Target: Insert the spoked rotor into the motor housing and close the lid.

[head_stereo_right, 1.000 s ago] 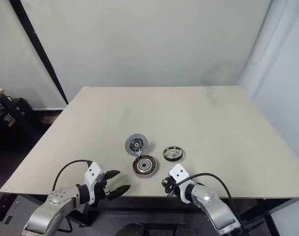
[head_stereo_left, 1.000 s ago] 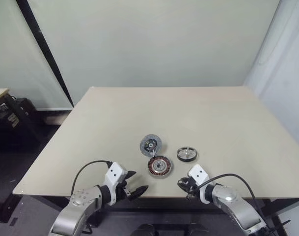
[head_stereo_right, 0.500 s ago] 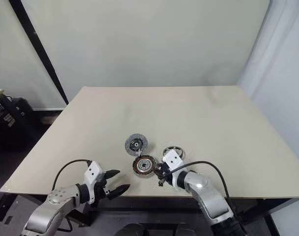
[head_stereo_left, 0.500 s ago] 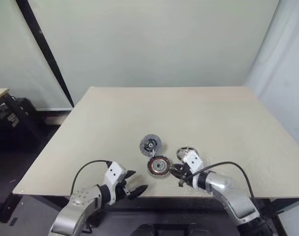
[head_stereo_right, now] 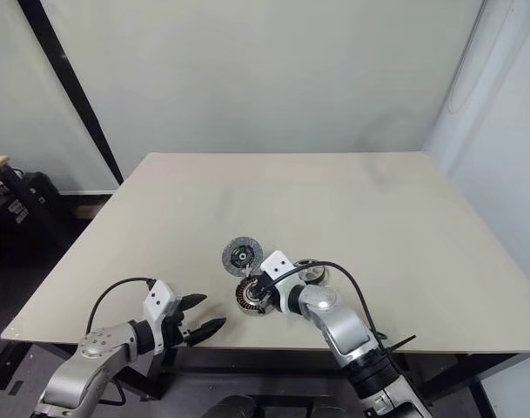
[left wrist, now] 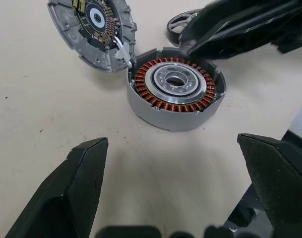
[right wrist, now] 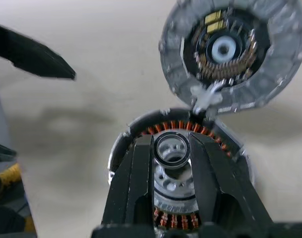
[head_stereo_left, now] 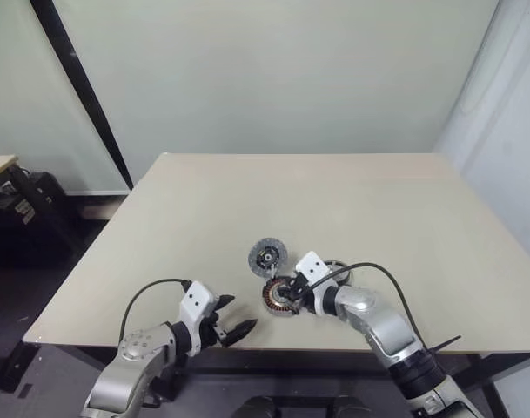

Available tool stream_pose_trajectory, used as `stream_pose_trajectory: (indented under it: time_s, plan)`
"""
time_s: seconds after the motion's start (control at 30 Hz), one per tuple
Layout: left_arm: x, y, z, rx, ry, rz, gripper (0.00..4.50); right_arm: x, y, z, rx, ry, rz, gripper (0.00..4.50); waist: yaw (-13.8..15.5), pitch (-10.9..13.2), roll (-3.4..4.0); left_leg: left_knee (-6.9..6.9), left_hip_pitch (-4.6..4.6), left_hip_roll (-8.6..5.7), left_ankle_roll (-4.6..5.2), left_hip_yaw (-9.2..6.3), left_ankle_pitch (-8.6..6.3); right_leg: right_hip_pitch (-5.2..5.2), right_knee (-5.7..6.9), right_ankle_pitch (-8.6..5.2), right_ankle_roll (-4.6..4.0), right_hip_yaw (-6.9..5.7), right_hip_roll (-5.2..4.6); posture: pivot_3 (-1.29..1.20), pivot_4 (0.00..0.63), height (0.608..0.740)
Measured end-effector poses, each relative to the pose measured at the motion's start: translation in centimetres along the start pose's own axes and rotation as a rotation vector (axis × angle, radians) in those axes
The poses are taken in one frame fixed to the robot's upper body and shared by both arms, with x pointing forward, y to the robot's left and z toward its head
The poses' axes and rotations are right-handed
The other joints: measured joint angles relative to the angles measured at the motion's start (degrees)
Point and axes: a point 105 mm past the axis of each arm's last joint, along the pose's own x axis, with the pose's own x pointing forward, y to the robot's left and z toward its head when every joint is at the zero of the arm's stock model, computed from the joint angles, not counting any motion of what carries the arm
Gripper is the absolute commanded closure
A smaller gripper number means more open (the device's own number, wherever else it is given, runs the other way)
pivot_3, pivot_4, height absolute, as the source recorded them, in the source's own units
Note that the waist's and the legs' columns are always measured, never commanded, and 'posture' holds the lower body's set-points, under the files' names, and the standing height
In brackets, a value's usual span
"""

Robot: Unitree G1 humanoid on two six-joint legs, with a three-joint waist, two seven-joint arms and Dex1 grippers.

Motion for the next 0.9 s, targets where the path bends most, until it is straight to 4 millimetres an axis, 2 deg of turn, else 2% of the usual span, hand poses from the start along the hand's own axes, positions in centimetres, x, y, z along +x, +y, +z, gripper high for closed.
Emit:
stream_pose_trajectory:
  time_s: [0.9]
  plan:
    - [-0.1, -0.1, -0.4, -0.01, -0.004, 0.019, 0.0, 1.9, -0.3, -1.4, 0.007, 0.049, -0.009, 3.78, -0.23, -0.01, 0.02, 0.0, 0.09, 0.0, -0.01, -0.01, 0.01, 0.01, 0.07, 0.01, 0.0, 0.01, 0.04, 0.0, 0.0, 0.74]
